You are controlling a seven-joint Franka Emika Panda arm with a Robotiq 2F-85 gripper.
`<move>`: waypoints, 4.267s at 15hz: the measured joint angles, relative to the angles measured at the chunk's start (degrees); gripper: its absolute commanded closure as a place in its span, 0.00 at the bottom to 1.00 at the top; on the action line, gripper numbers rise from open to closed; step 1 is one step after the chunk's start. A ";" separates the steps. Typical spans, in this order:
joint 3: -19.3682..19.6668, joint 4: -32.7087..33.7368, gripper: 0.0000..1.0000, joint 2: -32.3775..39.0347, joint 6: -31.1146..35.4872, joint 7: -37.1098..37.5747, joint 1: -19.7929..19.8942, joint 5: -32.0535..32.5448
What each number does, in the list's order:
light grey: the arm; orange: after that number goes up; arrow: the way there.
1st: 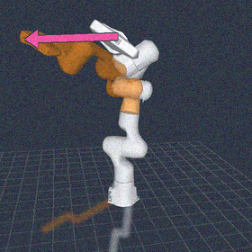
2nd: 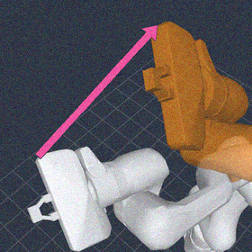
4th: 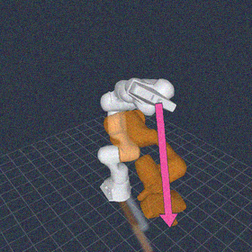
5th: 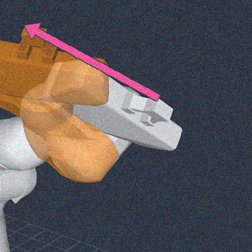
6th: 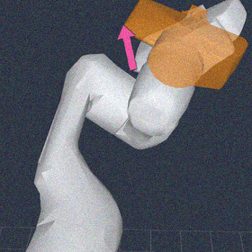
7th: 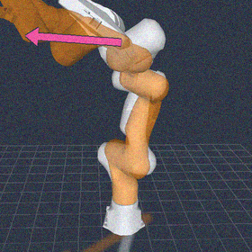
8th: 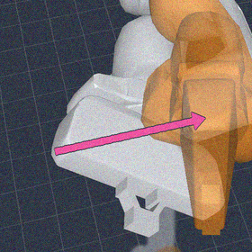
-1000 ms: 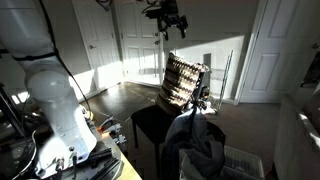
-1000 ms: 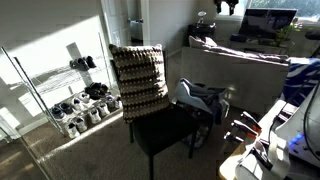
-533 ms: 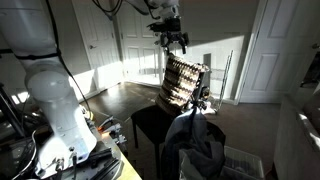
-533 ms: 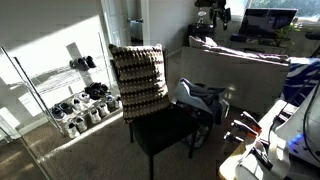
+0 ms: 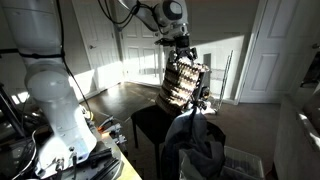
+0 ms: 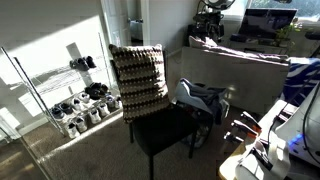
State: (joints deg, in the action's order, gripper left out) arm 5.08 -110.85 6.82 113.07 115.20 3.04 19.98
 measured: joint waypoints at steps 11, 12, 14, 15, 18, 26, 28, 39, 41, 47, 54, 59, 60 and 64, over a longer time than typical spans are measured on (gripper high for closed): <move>1.82 2.83 0.00 9.22 1.47 6.19 -1.32 -0.18; 1.80 3.06 0.00 9.59 1.43 6.54 -1.55 -0.19; 1.85 3.49 0.00 9.70 1.21 6.61 -1.62 -0.20; 1.88 3.65 0.00 9.69 1.08 6.61 -1.62 -0.21; 1.92 3.75 0.00 9.69 1.03 6.60 -1.62 -0.22; 2.56 7.31 0.00 18.22 -4.33 6.37 -0.87 -3.96; 2.78 9.74 0.00 22.79 -4.26 6.01 0.09 -6.37; 4.78 35.56 0.00 55.83 -6.86 2.91 5.28 -14.19; 5.29 40.76 0.00 60.49 -8.02 2.73 5.74 -14.20; 6.60 51.68 0.00 69.17 -10.42 2.09 6.68 -14.20; 6.66 53.80 0.00 70.30 -11.42 2.01 6.88 -14.20; 6.56 53.78 0.00 73.51 -8.67 2.36 6.64 -14.16; 6.78 53.79 0.00 74.74 -8.36 2.68 6.65 -14.05; 9.01 52.37 0.26 78.54 -5.63 5.46 6.64 -13.60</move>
State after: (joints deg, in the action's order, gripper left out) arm 14.09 -58.49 85.37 107.45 120.65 9.68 6.39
